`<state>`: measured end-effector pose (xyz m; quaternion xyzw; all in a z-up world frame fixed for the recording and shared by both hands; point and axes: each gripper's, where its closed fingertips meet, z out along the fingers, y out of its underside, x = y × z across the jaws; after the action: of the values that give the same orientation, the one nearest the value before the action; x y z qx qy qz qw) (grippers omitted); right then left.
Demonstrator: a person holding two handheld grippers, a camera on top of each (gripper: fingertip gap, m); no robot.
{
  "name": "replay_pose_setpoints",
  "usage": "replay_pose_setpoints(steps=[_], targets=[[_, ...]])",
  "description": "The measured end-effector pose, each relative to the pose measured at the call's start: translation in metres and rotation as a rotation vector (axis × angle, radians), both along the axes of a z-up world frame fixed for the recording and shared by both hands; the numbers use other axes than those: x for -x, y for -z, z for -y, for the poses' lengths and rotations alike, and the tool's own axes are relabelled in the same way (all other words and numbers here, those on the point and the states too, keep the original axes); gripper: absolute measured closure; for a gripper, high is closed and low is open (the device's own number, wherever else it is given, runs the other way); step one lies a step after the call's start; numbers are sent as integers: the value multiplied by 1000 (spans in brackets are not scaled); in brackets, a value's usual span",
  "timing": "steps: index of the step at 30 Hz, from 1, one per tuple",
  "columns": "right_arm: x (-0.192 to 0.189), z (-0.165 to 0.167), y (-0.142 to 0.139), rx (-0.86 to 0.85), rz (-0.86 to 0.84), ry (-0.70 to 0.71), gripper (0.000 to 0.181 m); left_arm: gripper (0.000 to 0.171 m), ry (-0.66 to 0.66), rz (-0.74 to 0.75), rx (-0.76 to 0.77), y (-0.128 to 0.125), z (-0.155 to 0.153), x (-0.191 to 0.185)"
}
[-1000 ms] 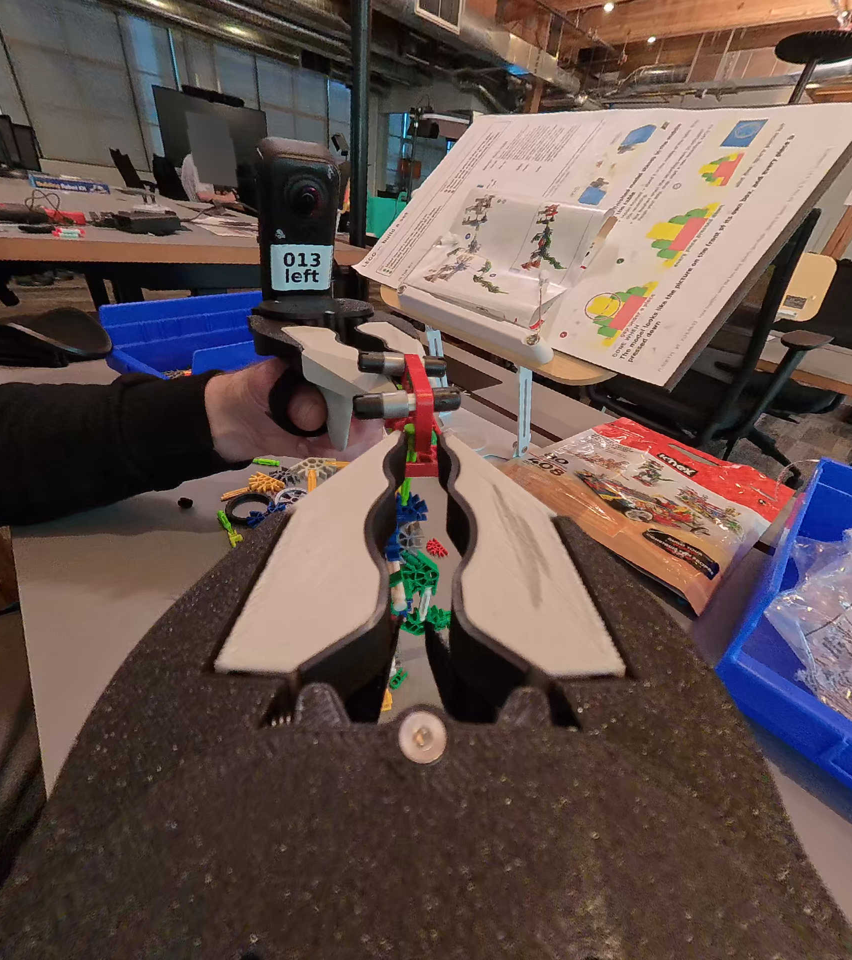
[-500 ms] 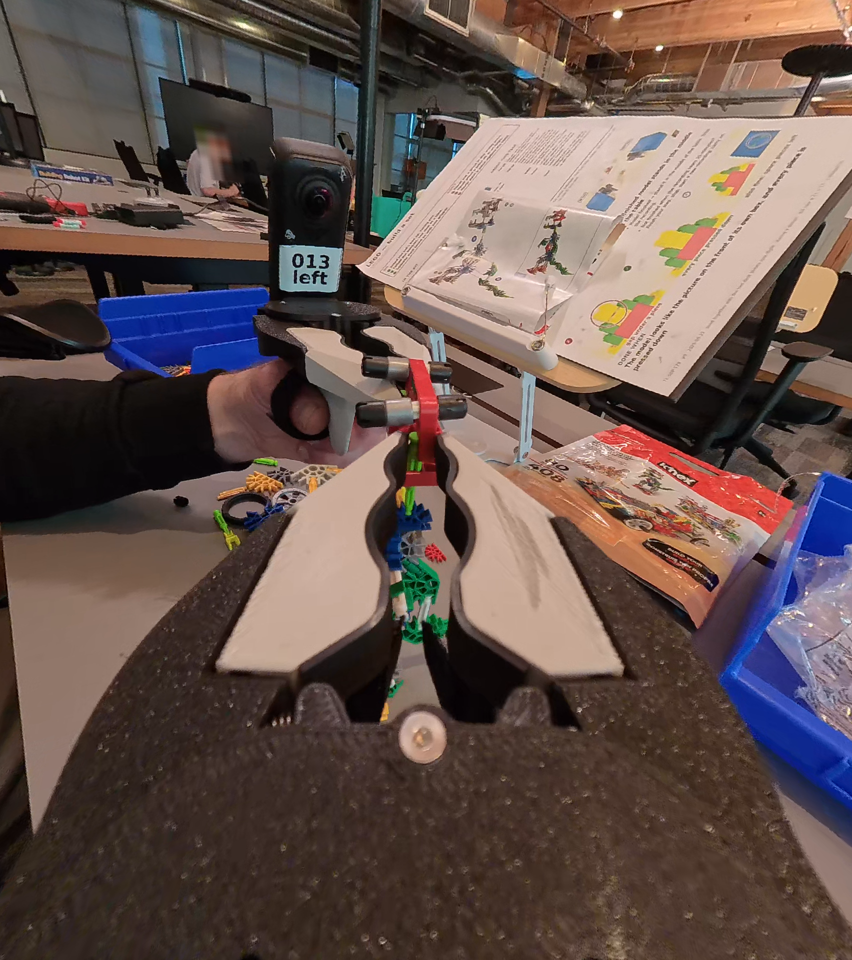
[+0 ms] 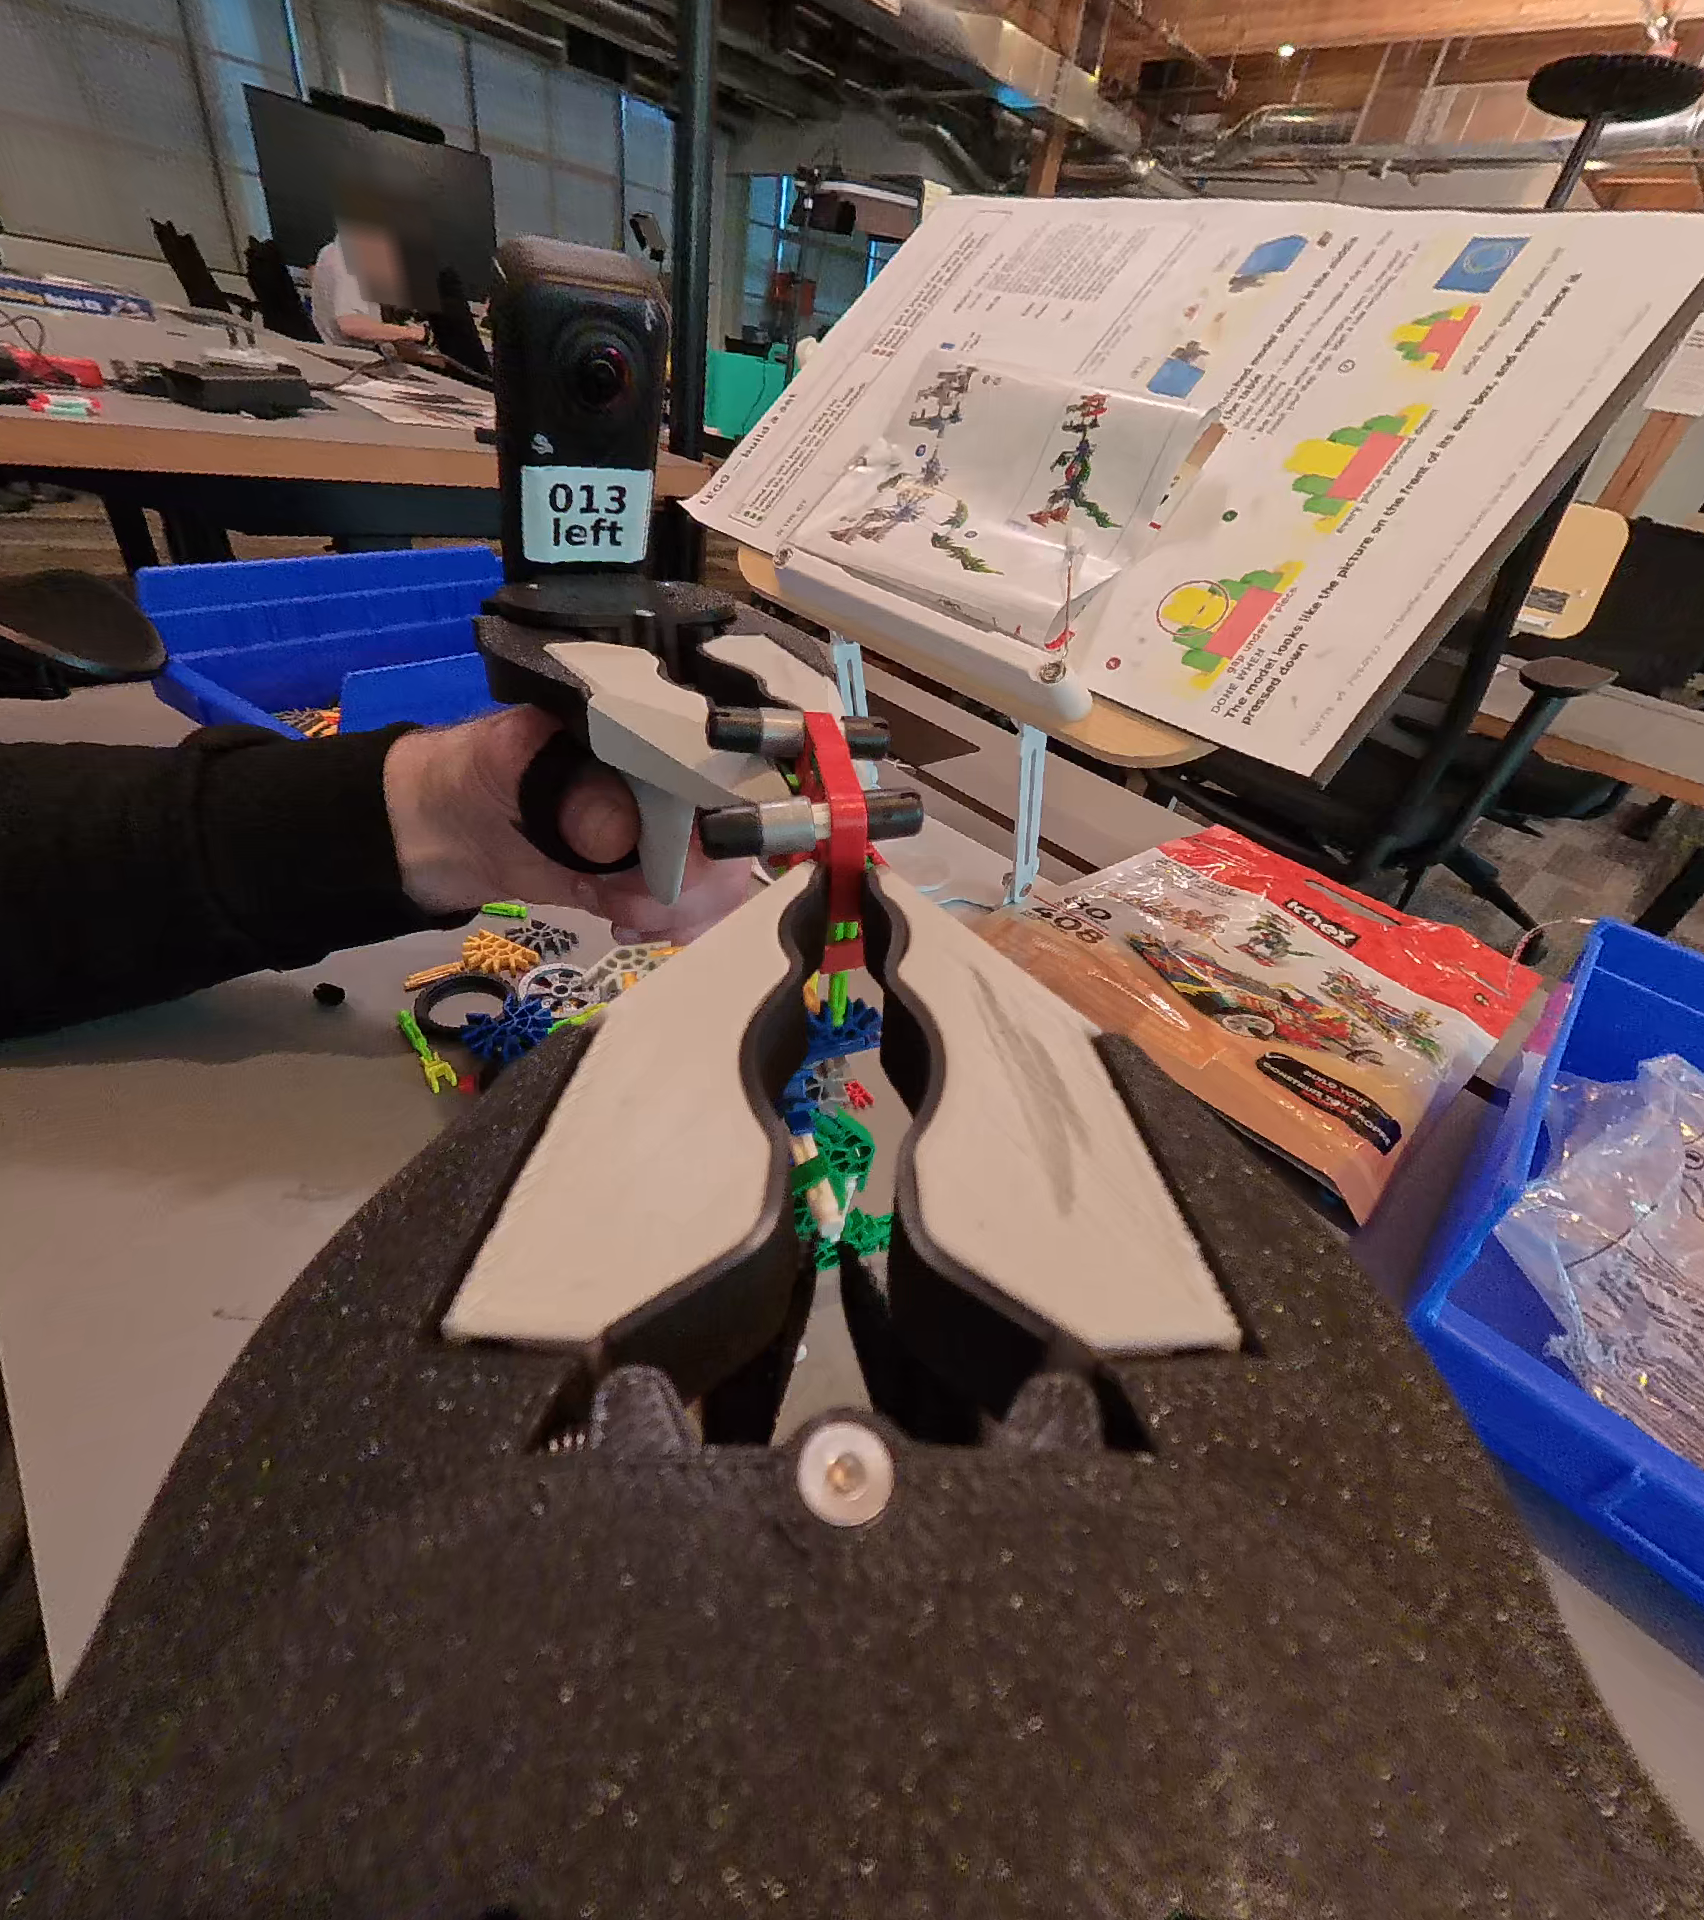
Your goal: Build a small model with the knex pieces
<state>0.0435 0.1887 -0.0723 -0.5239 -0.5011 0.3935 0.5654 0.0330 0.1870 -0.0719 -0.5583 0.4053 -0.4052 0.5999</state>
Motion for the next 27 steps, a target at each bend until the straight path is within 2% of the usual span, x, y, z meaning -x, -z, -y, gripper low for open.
replay_pose_setpoints(steps=[16, 27], targets=[[-6, -5, 2, 67, 17, -91, 176, 164, 19, -7, 7, 1, 4, 3], [-8, -7, 1, 78, 20, -90, 175, 165, -5, 12, 14, -1, 2, 0]])
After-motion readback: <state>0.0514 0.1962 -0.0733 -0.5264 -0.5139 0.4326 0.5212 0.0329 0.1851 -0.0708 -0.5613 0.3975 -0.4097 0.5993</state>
